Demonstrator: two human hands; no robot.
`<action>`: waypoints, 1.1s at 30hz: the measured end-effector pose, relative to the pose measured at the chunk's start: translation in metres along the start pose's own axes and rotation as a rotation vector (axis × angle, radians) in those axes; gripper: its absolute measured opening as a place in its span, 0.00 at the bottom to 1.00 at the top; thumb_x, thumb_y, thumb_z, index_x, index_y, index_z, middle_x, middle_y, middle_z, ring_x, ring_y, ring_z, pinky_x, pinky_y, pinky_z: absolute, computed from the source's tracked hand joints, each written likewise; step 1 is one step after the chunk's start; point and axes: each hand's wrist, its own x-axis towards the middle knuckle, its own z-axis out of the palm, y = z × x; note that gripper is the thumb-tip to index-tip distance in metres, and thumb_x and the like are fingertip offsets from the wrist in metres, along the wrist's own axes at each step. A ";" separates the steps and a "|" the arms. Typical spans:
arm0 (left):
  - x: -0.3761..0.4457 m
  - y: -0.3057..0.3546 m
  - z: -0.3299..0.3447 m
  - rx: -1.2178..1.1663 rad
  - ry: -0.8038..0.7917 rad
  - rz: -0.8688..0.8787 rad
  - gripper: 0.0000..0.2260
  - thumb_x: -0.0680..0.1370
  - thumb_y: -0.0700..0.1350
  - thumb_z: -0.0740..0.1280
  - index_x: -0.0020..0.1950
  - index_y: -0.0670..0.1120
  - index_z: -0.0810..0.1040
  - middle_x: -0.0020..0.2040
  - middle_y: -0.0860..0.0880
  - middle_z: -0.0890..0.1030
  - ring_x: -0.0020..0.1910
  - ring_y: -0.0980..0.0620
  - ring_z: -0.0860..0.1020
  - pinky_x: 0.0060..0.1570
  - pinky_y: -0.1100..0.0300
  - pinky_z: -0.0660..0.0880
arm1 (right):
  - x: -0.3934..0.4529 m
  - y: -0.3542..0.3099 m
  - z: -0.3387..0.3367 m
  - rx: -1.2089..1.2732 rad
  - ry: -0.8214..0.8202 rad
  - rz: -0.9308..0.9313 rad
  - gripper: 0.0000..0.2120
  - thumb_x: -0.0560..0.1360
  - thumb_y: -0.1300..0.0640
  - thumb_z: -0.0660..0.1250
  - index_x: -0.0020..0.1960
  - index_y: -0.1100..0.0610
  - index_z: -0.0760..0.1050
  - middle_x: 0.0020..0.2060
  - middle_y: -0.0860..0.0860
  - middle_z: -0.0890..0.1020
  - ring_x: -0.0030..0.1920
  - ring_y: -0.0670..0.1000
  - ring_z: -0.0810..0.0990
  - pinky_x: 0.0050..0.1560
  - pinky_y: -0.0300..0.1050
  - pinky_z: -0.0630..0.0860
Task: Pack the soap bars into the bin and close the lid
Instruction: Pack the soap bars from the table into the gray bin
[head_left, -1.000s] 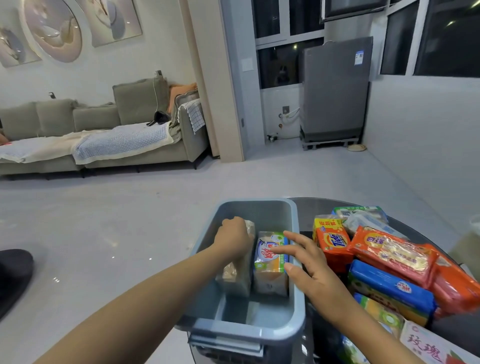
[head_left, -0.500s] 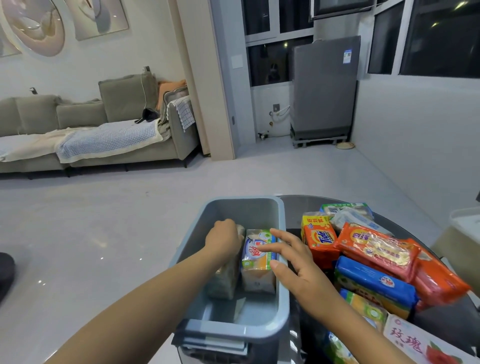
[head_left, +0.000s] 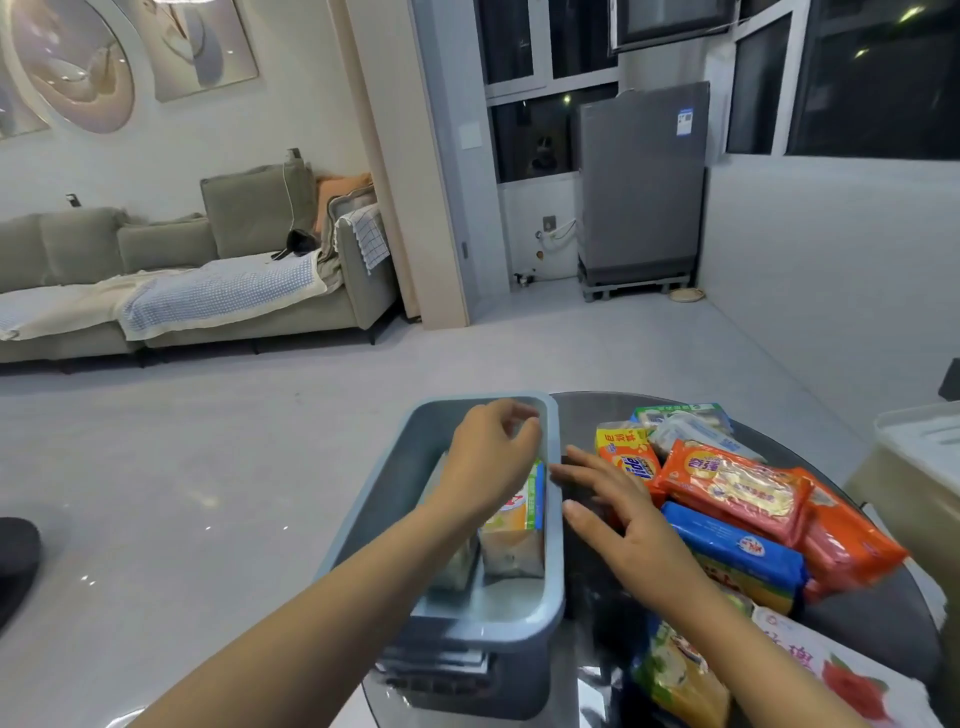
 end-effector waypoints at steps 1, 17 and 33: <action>-0.002 0.007 0.005 -0.010 -0.017 0.015 0.11 0.76 0.44 0.62 0.55 0.47 0.81 0.50 0.51 0.83 0.47 0.57 0.77 0.46 0.65 0.69 | -0.001 0.003 -0.006 -0.023 0.035 0.001 0.15 0.75 0.47 0.62 0.58 0.31 0.67 0.61 0.24 0.62 0.68 0.37 0.58 0.68 0.45 0.61; 0.032 0.056 0.125 0.212 -0.479 -0.148 0.11 0.77 0.42 0.58 0.47 0.37 0.78 0.44 0.38 0.78 0.44 0.42 0.76 0.40 0.56 0.69 | 0.001 0.072 -0.129 -0.639 0.323 0.444 0.18 0.72 0.53 0.66 0.62 0.50 0.74 0.61 0.52 0.75 0.62 0.56 0.67 0.62 0.49 0.63; 0.058 0.048 0.173 0.068 -0.588 -0.312 0.16 0.73 0.50 0.71 0.57 0.42 0.81 0.50 0.45 0.82 0.45 0.50 0.78 0.42 0.61 0.74 | -0.005 0.075 -0.150 -0.330 0.296 0.601 0.12 0.71 0.48 0.69 0.49 0.54 0.80 0.38 0.49 0.82 0.37 0.50 0.80 0.37 0.41 0.74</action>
